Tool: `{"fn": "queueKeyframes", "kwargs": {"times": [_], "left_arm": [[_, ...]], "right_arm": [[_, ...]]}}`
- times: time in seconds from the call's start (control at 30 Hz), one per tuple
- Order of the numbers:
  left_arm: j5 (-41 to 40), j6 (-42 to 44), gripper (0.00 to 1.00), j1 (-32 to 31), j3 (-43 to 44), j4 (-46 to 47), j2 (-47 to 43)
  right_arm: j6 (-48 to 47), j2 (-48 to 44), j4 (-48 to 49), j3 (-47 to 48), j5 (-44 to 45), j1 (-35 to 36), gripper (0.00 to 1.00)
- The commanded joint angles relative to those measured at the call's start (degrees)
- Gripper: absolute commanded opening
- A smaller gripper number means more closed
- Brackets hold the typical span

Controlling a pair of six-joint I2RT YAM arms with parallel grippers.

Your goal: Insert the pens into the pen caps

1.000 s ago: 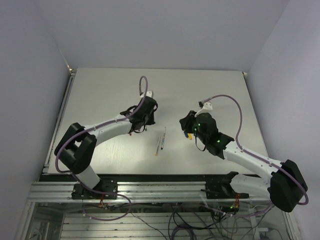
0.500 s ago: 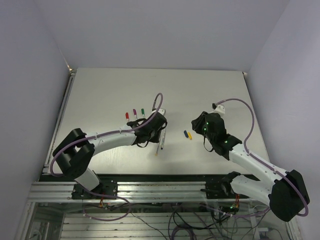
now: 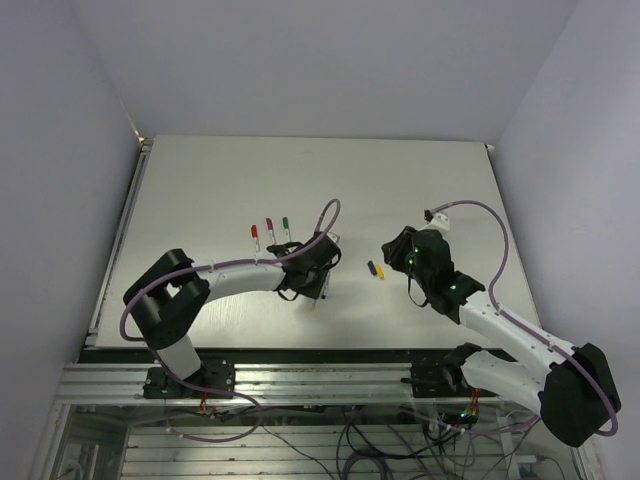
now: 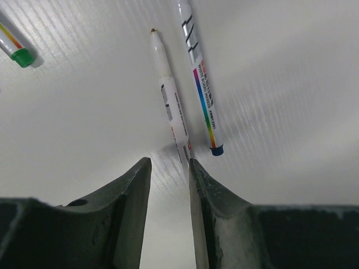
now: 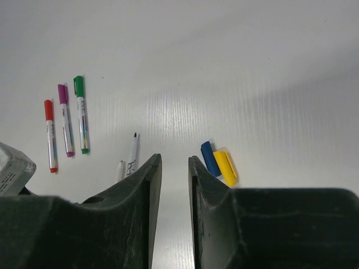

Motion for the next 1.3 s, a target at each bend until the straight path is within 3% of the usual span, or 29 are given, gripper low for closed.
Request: {"fn": "queueKeyframes", "kwargs": {"times": [0.0, 0.83, 1.27], "left_arm": [[2.14, 0.71, 0.44, -0.65, 2.63, -0.92, 0.64], [-0.26, 0.17, 0.45, -0.91, 4.28, -3.42, 8.16], [1.36, 2.13, 0.37, -0.91, 5.14, -7.6, 13.43]], "right_arm": [[0.46, -0.26, 1.72, -0.83, -0.35, -0.31, 0.25], [-0.07, 0.52, 3.49, -1.84, -0.9, -0.4, 0.25], [0.56, 1.87, 4.44, -1.85, -1.9, -0.7, 0.25]]}}
